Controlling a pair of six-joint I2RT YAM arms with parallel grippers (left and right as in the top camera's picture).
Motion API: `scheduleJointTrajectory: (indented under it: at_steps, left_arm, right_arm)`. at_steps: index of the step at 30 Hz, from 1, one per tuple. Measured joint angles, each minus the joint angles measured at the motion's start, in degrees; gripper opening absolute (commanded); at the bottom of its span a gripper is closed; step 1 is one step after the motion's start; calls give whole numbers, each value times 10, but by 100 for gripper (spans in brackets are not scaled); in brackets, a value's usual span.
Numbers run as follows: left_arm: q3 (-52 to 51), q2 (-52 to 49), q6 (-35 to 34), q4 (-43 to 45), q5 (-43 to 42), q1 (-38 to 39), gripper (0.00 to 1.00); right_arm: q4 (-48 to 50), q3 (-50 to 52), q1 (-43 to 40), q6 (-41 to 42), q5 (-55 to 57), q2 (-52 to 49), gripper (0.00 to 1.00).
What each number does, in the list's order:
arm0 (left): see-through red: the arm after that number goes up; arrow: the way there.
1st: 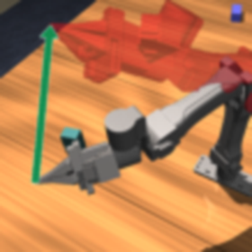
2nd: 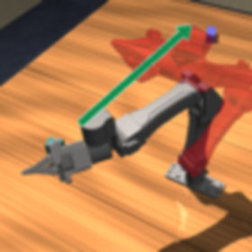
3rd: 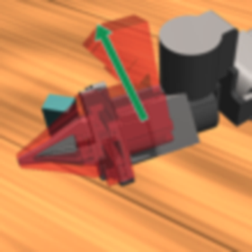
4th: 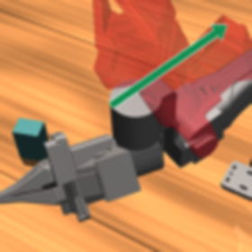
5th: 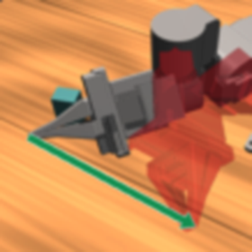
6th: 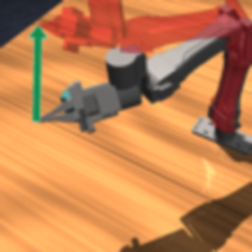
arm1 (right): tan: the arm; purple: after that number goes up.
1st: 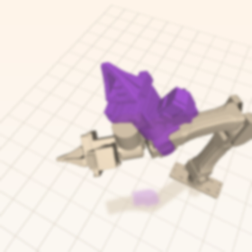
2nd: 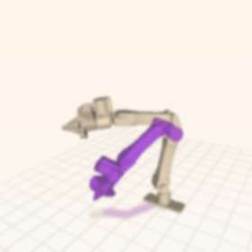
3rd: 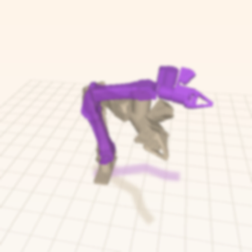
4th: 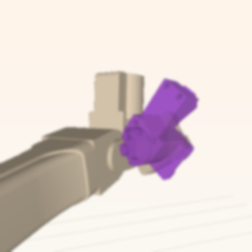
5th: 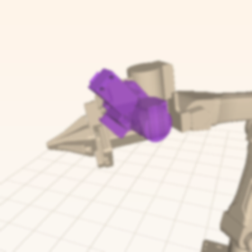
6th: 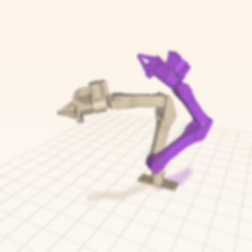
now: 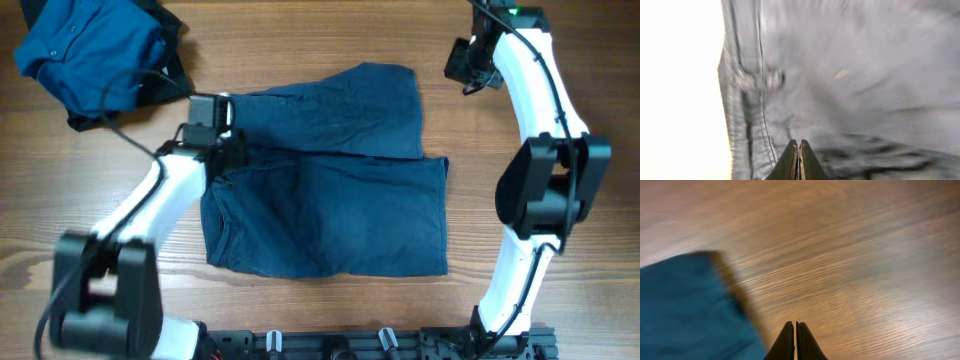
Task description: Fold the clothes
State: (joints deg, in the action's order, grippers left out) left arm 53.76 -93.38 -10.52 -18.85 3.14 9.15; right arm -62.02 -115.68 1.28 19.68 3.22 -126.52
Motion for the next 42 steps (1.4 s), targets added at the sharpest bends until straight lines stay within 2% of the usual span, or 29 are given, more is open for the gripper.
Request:
scheduleJointTrajectory:
  at_steps: [7, 12, 17, 26, 33, 42]
  left_arm:
    - [0, 88, -1, 3, -1, 16, 4]
    - [0, 78, -19, 12, -4, 28, 4]
    - [0, 14, -44, 14, -11, 28, 4]
    - [0, -95, -57, 57, -27, 28, 4]
    - [0, -103, -61, 53, -31, 28, 4]
    - [3, -102, -61, 37, -52, 27, 4]
  right_arm:
    - [-34, -7, 82, -92, -175, 34, 4]
    - [-28, 10, 179, -110, -202, 34, 4]
    - [14, 19, 239, -94, -199, 34, 4]
    - [59, 21, 235, -57, -188, -18, 4]
    - [83, 26, 235, -52, -173, -82, 4]
    - [117, 28, 210, -44, -150, -108, 4]
